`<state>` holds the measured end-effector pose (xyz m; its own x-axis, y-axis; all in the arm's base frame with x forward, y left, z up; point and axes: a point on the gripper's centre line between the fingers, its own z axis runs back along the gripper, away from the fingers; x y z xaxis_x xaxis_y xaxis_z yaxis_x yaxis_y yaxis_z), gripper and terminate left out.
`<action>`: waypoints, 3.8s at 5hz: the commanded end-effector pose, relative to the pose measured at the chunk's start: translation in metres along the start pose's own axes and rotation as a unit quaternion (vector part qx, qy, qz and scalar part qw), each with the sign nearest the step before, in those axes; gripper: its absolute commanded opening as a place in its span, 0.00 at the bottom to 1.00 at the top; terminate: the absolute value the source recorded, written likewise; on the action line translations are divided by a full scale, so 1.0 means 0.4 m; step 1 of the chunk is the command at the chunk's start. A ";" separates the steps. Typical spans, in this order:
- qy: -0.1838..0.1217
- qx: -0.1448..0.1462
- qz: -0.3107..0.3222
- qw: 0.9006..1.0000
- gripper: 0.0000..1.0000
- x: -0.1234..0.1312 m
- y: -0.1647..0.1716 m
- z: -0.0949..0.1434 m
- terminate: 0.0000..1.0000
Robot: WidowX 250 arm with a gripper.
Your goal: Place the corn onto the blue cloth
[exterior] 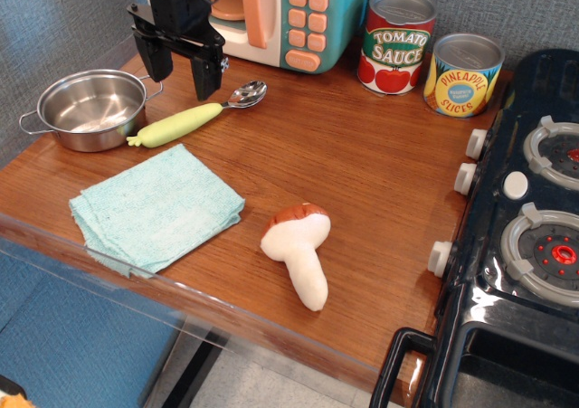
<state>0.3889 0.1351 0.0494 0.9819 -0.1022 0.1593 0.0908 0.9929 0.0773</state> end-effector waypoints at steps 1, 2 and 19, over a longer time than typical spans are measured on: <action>-0.013 -0.025 -0.001 1.000 1.00 0.004 -0.019 -0.008 0.00; -0.006 -0.029 -0.012 0.999 1.00 -0.012 -0.041 -0.016 0.00; 0.013 -0.022 -0.108 0.994 1.00 -0.291 -0.122 0.134 0.00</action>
<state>0.2576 0.0924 0.0664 0.9475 -0.3078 0.0867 0.3058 0.9514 0.0366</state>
